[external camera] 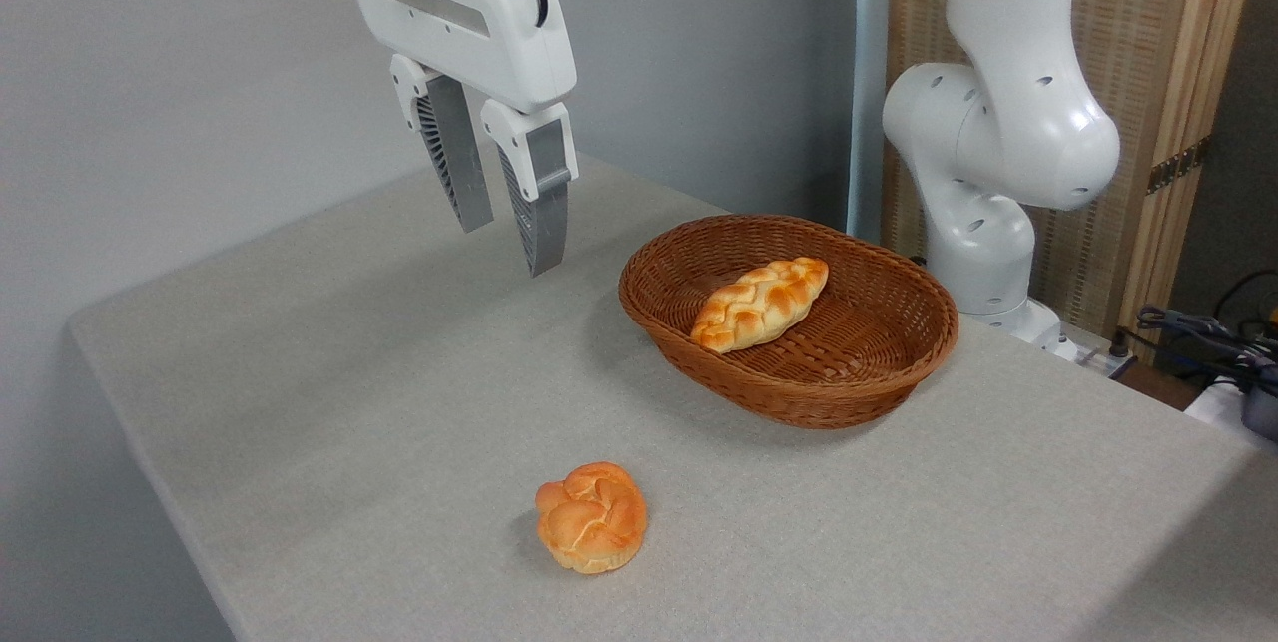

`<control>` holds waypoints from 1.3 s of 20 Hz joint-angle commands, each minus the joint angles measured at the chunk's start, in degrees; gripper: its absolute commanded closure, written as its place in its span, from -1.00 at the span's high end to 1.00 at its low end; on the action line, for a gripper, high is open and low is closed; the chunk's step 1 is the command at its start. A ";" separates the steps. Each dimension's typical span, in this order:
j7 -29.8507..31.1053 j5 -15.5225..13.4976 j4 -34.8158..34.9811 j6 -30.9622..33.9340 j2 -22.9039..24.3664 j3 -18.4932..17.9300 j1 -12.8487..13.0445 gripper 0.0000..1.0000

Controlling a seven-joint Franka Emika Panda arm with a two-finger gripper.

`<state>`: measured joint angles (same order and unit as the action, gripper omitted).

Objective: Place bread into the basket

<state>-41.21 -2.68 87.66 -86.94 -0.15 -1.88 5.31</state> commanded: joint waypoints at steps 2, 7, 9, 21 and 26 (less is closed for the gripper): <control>0.16 0.66 -1.44 -0.33 -0.90 -0.40 0.14 0.97; 0.60 1.98 -1.35 -0.33 -0.99 0.04 0.14 0.99; 0.52 1.71 -1.26 -0.42 -0.99 0.12 0.14 1.00; 0.25 1.27 0.41 -3.23 -0.99 -0.05 0.14 1.00; 0.16 1.19 0.76 -2.62 -0.90 -0.05 0.14 1.00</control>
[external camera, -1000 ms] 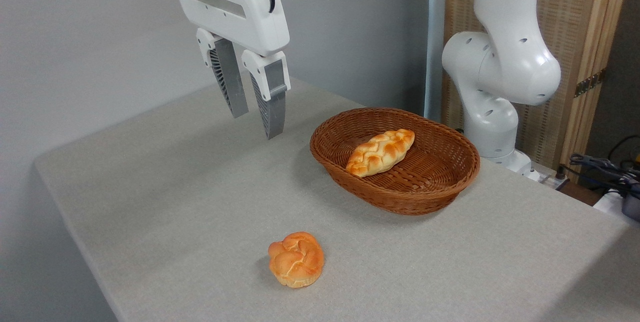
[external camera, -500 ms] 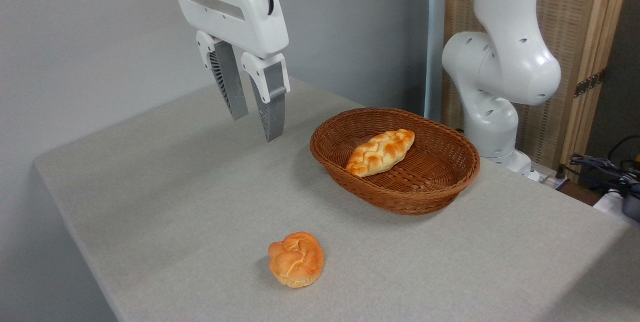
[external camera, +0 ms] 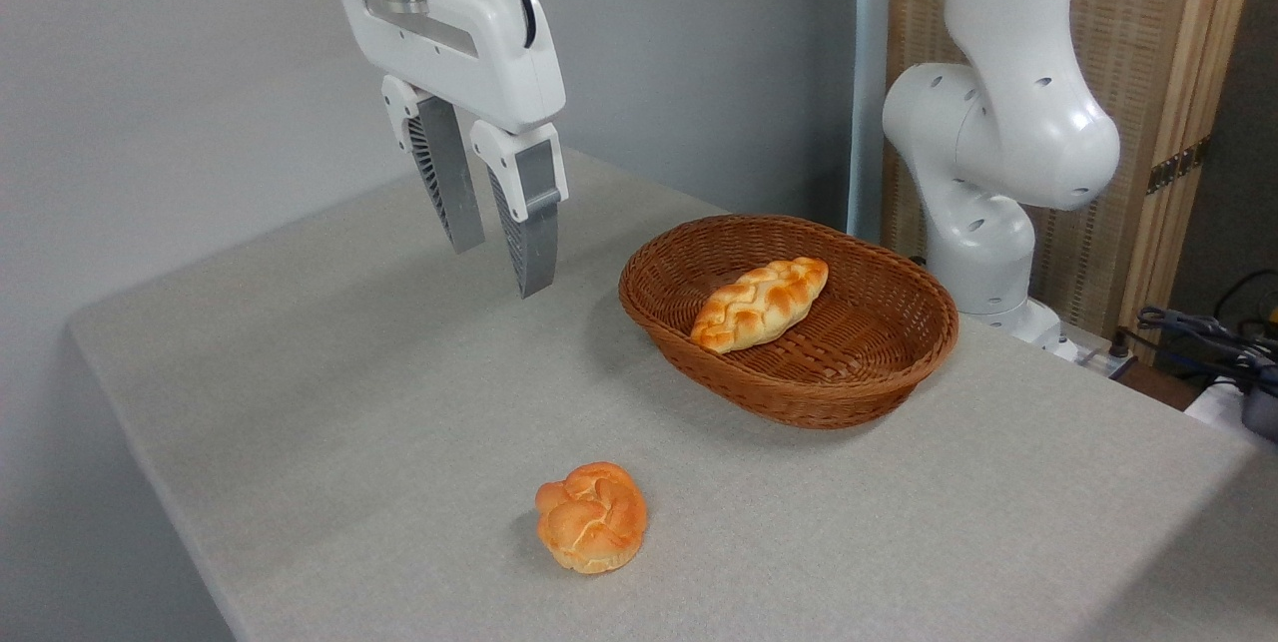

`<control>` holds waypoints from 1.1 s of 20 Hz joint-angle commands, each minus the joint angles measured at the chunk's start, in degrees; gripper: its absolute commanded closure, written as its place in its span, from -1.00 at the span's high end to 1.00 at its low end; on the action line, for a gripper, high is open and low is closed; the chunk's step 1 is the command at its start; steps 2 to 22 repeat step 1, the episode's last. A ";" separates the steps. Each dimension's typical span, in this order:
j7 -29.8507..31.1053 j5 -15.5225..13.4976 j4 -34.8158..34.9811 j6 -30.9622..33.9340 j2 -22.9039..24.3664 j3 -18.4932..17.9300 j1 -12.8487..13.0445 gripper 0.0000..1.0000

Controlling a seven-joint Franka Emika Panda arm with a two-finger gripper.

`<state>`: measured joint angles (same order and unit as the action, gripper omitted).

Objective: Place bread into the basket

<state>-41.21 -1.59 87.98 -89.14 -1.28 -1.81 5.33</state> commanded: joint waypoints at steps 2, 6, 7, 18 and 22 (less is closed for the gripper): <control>0.08 0.18 0.44 -0.16 0.22 -0.12 0.12 1.00; 0.08 0.18 0.44 -0.16 0.22 -0.12 0.12 1.00; 0.08 0.18 0.44 -0.16 0.22 -0.12 0.12 1.00; 0.08 0.18 0.44 -0.16 0.22 -0.12 0.12 1.00; 0.08 0.18 0.44 -0.16 0.22 -0.12 0.12 1.00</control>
